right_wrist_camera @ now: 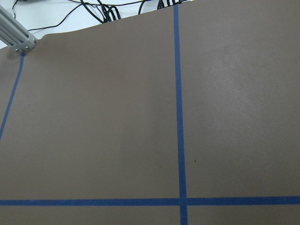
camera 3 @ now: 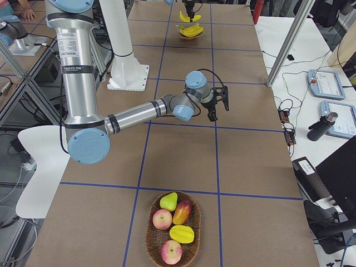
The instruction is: Transfer all bananas from basket to plate
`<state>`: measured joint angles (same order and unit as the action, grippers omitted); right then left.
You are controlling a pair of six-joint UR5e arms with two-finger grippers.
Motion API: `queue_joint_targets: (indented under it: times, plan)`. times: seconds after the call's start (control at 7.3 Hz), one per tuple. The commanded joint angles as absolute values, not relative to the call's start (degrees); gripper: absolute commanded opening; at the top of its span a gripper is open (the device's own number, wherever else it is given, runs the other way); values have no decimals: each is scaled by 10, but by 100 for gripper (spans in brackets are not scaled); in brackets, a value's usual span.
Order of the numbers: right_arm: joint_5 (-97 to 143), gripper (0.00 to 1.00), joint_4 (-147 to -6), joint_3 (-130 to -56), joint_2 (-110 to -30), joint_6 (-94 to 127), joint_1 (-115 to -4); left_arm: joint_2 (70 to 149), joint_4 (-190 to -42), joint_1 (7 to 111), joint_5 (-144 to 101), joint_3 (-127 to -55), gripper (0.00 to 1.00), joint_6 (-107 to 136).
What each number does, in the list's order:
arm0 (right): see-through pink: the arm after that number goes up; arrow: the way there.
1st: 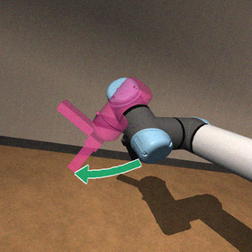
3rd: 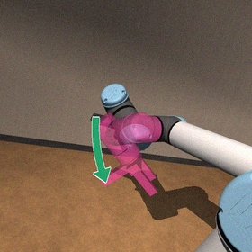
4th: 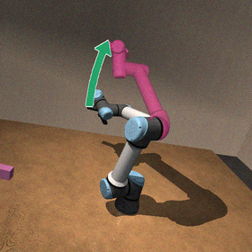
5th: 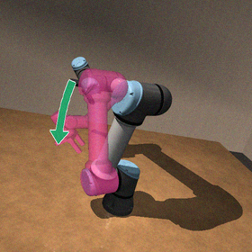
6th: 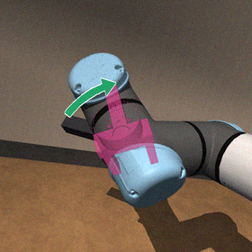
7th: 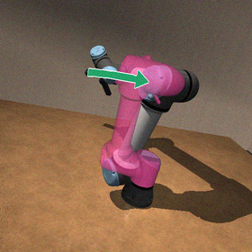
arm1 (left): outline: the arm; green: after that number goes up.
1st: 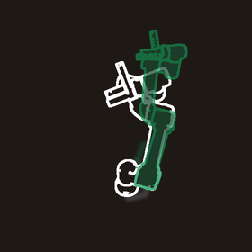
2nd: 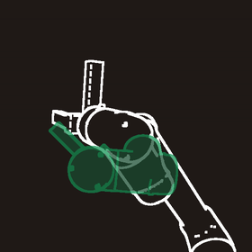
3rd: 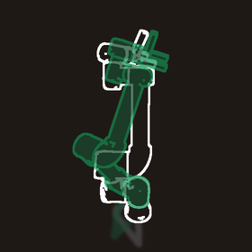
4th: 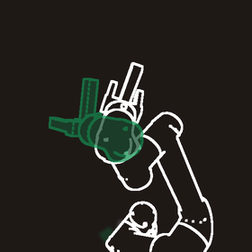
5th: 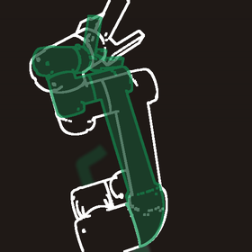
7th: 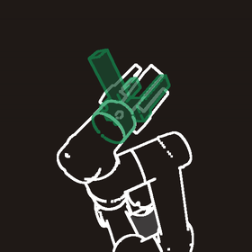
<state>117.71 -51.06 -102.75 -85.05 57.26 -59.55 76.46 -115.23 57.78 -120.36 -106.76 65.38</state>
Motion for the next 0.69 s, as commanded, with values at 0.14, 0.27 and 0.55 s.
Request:
queue_joint_targets:
  times: [0.14, 0.27, 0.55]
  plan:
    - [1241, 100, -559, -1012, -867, 459, -656, 776, -1129, 550, -1207, -1072, 0, 698]
    - [1241, 100, -558, -1005, -867, 459, -656, 780, -1129, 538, -1207, -1073, 0, 714]
    - [1241, 100, -557, -1004, -867, 458, -655, 785, -1129, 524, -1205, -1071, 0, 733]
